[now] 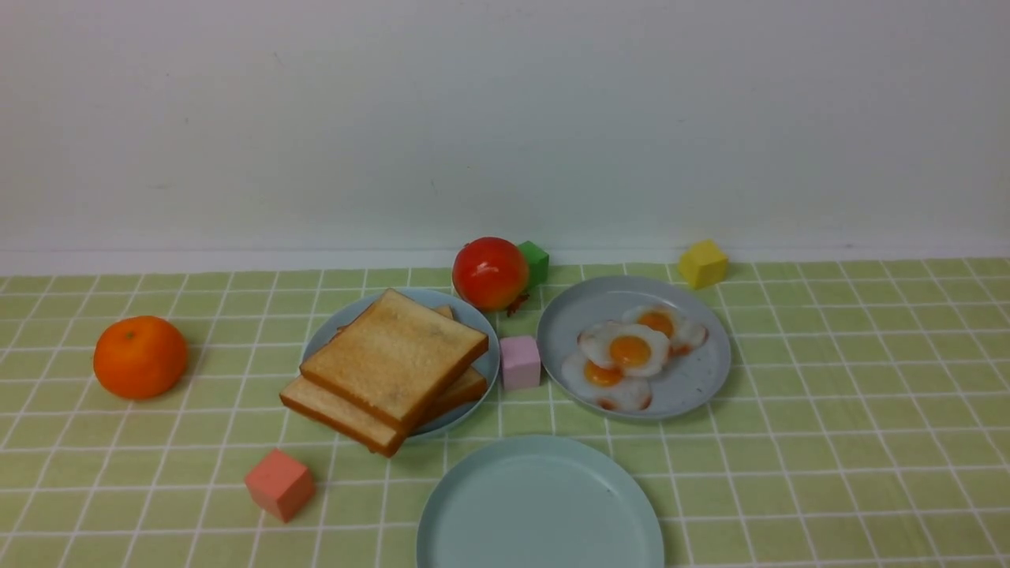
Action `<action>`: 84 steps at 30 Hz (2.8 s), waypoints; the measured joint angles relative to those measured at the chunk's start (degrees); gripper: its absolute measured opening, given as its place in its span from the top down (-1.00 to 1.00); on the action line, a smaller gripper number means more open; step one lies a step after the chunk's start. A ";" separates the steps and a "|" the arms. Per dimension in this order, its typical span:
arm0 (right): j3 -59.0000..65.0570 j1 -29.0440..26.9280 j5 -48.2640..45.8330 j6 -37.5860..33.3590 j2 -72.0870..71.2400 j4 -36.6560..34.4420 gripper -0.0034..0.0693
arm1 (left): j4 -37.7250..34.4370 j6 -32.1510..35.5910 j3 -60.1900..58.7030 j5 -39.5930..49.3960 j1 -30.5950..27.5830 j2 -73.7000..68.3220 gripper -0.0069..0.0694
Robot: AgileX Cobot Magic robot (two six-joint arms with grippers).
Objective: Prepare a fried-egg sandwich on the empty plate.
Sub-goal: Use the left arm to grab a slice of bread
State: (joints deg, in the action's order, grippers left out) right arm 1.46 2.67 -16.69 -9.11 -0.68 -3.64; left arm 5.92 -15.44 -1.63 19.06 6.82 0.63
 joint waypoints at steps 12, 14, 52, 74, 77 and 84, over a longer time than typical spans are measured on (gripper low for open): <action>0.05 0.00 9.36 0.00 0.00 0.07 0.24 | 0.00 -0.05 0.00 -19.40 0.00 0.00 0.20; 0.05 -0.04 9.41 0.00 0.00 0.07 0.24 | 0.00 -0.05 0.00 -20.44 0.00 0.00 0.20; -57.66 -0.30 -18.25 17.07 47.69 -7.95 0.24 | -13.22 -12.91 50.75 16.86 0.00 -55.88 0.20; -57.66 13.60 -39.12 -4.71 53.73 -20.94 -0.33 | -21.48 22.87 85.45 34.77 0.05 -104.03 0.20; -57.66 13.60 -39.74 -4.71 53.73 -20.94 -0.42 | -21.48 23.43 87.71 34.88 0.05 -106.57 0.20; -57.66 13.78 -40.12 -4.71 53.73 -20.88 -0.47 | -22.46 23.69 90.15 34.91 0.05 -111.57 0.16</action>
State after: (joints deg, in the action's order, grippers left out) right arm -56.20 16.45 -56.81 -13.82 53.05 -24.52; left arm -16.54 8.24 88.51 53.97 6.86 -110.94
